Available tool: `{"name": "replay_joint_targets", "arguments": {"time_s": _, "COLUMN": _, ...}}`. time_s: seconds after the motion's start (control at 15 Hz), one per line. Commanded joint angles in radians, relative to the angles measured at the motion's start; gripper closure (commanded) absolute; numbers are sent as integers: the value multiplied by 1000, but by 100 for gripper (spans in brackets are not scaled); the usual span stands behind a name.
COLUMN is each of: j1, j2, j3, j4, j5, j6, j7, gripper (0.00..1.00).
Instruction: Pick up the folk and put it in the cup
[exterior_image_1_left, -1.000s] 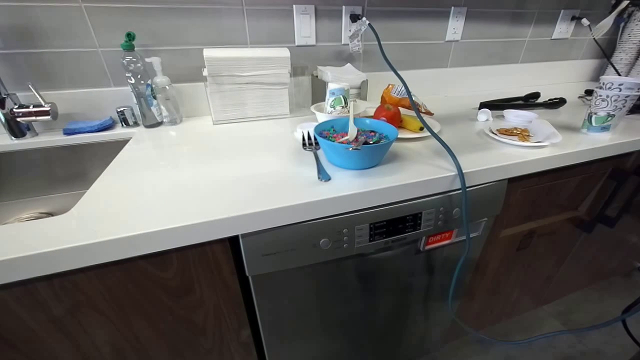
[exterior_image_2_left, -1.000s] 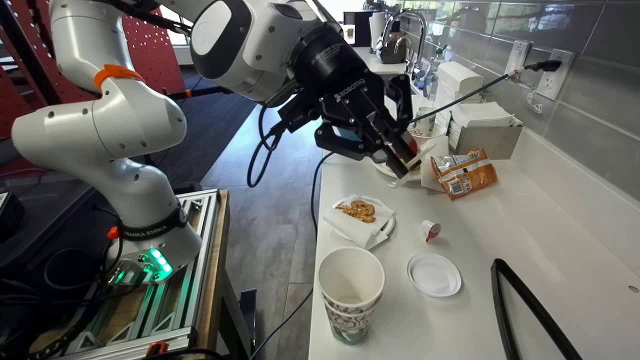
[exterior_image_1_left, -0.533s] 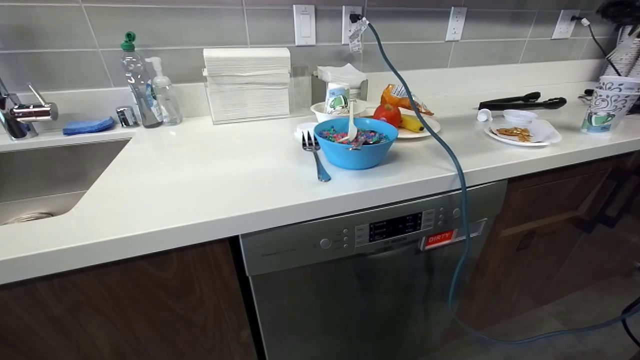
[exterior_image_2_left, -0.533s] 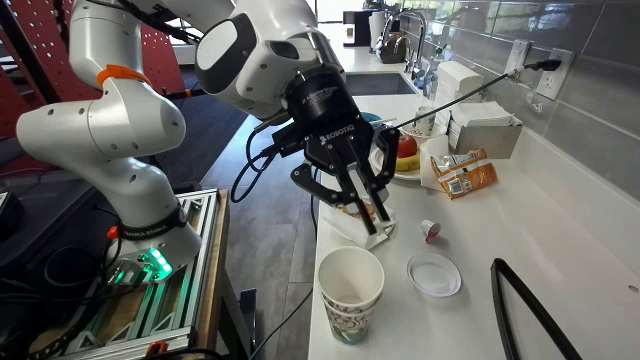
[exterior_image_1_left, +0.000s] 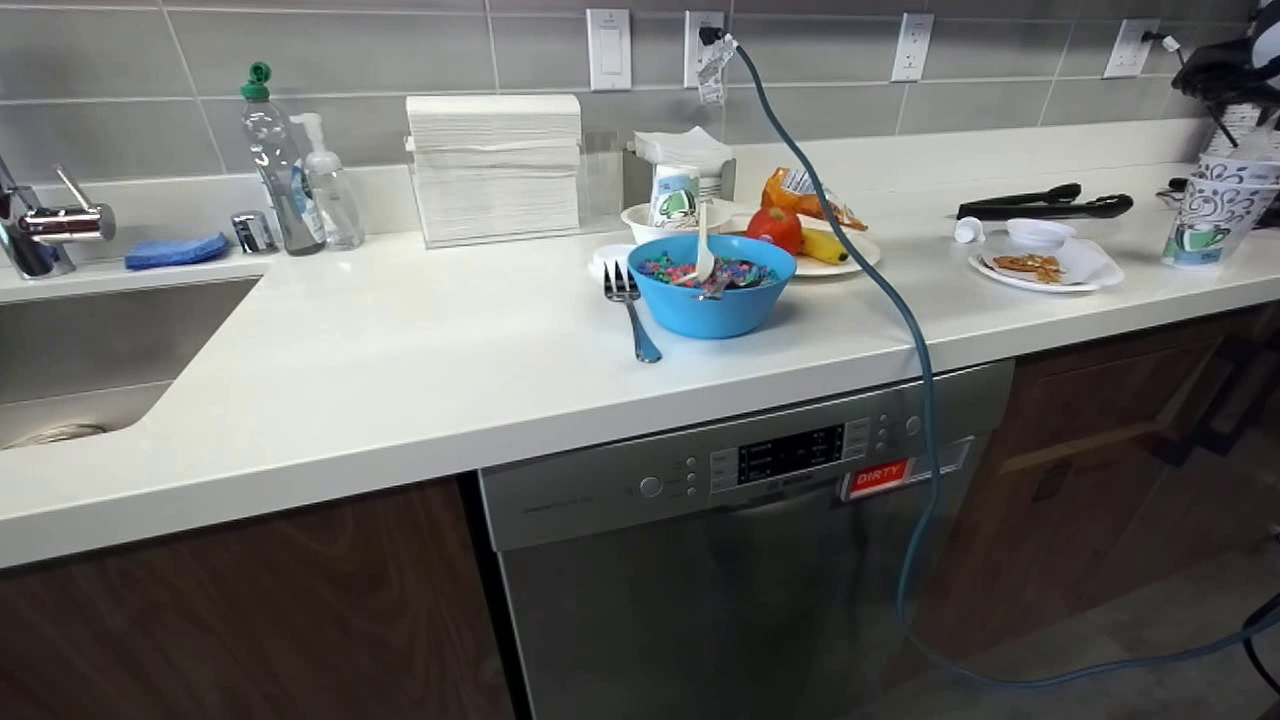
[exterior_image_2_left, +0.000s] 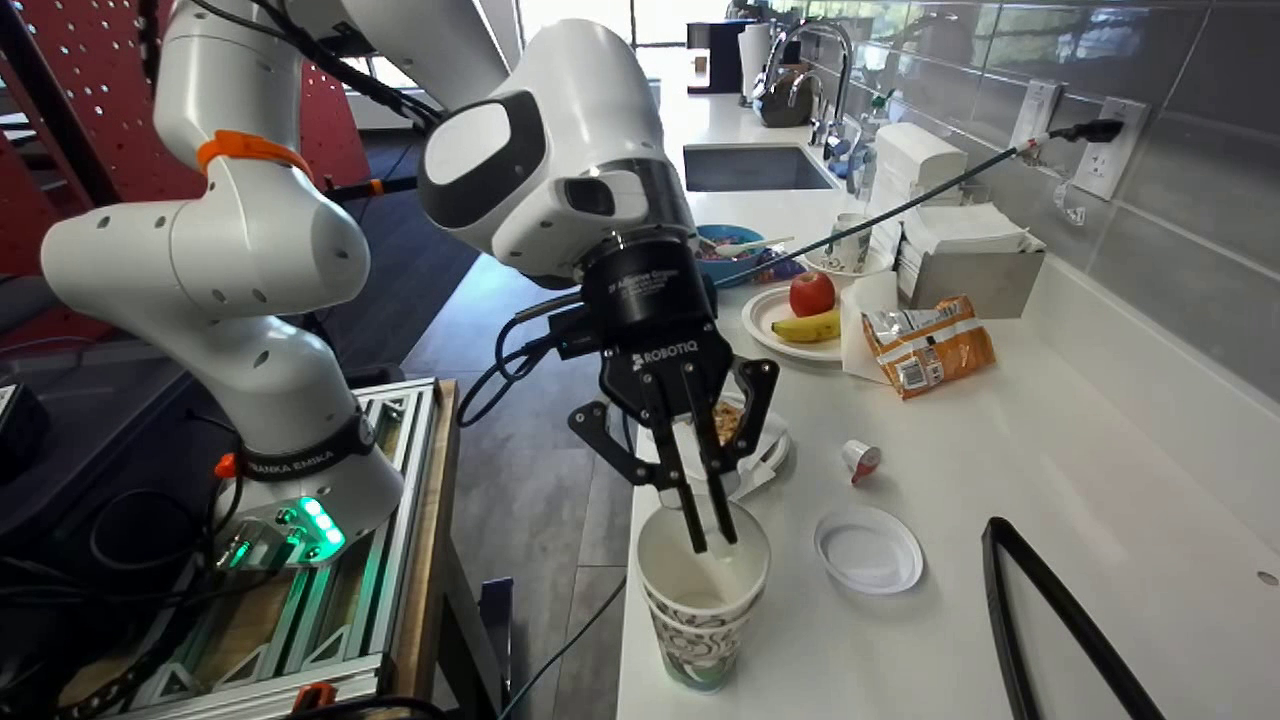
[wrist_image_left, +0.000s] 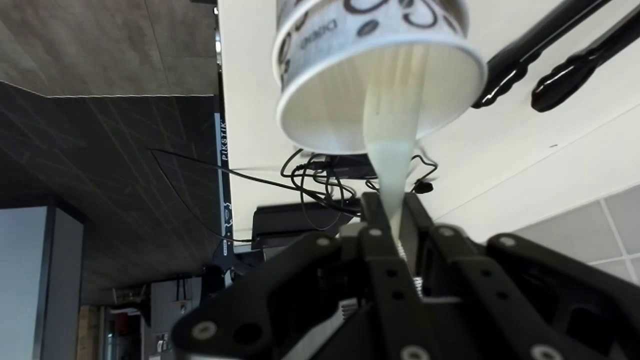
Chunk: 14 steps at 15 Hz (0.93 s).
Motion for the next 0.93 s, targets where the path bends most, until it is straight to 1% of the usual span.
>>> {"name": "replay_joint_targets", "arguments": {"time_s": 0.0, "j1": -33, "j2": -40, "j3": 65, "j4": 0, "j5": 13, "j6": -40, "j7": 46, "gripper": 97}}
{"name": "replay_joint_targets", "arguments": {"time_s": 0.27, "j1": -43, "j2": -50, "j3": 84, "j4": -1, "j5": 13, "j6": -48, "j7": 50, "gripper": 97}}
{"name": "replay_joint_targets", "arguments": {"time_s": 0.33, "j1": -43, "j2": -51, "j3": 87, "j4": -1, "j5": 14, "j6": -51, "j7": 51, "gripper": 86}}
{"name": "replay_joint_targets", "arguments": {"time_s": 0.4, "j1": -44, "j2": -52, "j3": 90, "j4": -1, "j5": 15, "j6": -50, "j7": 52, "gripper": 62}}
{"name": "replay_joint_targets", "arguments": {"time_s": 0.47, "j1": -43, "j2": -52, "j3": 91, "j4": -1, "j5": 16, "j6": -51, "j7": 52, "gripper": 61}}
{"name": "replay_joint_targets", "arguments": {"time_s": 0.53, "j1": -42, "j2": -51, "j3": 91, "j4": -1, "j5": 16, "j6": -49, "j7": 53, "gripper": 57}}
{"name": "replay_joint_targets", "arguments": {"time_s": 0.87, "j1": -32, "j2": -56, "j3": 93, "j4": -1, "j5": 17, "j6": -49, "j7": 52, "gripper": 20}}
